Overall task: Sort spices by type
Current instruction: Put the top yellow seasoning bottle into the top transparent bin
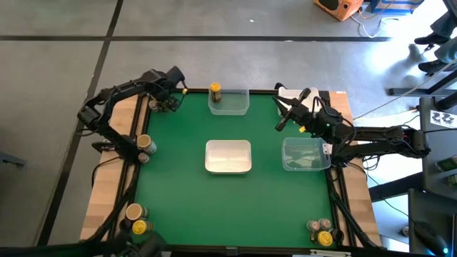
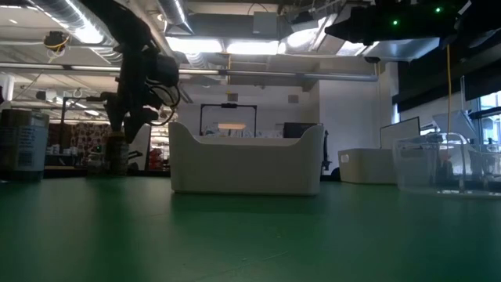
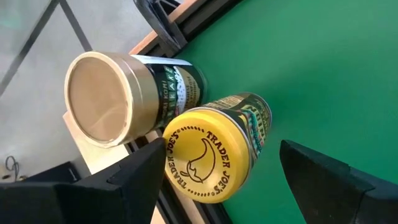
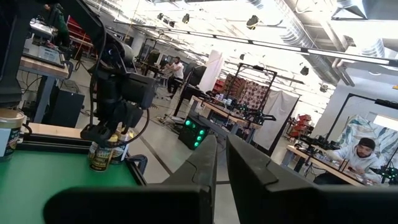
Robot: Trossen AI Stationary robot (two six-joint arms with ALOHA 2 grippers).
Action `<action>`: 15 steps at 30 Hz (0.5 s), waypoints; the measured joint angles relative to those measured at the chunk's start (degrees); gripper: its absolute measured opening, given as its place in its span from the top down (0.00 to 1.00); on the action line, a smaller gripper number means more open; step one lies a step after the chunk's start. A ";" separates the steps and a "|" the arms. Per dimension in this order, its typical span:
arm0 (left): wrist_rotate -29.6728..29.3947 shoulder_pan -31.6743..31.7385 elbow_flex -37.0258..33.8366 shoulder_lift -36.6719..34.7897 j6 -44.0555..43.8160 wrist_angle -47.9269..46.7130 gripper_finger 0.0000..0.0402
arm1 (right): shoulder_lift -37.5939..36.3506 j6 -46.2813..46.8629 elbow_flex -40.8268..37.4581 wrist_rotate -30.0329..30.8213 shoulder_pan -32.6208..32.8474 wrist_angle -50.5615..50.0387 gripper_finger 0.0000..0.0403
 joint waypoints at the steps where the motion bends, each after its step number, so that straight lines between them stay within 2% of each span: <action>1: -0.10 -0.39 0.01 0.00 -0.08 -0.22 0.27 | 0.00 0.00 0.00 0.00 0.00 0.00 0.90; 15: -2.44 -0.97 1.92 -5.72 -1.11 -1.71 0.27 | 0.01 -0.02 0.00 0.00 0.02 0.00 0.90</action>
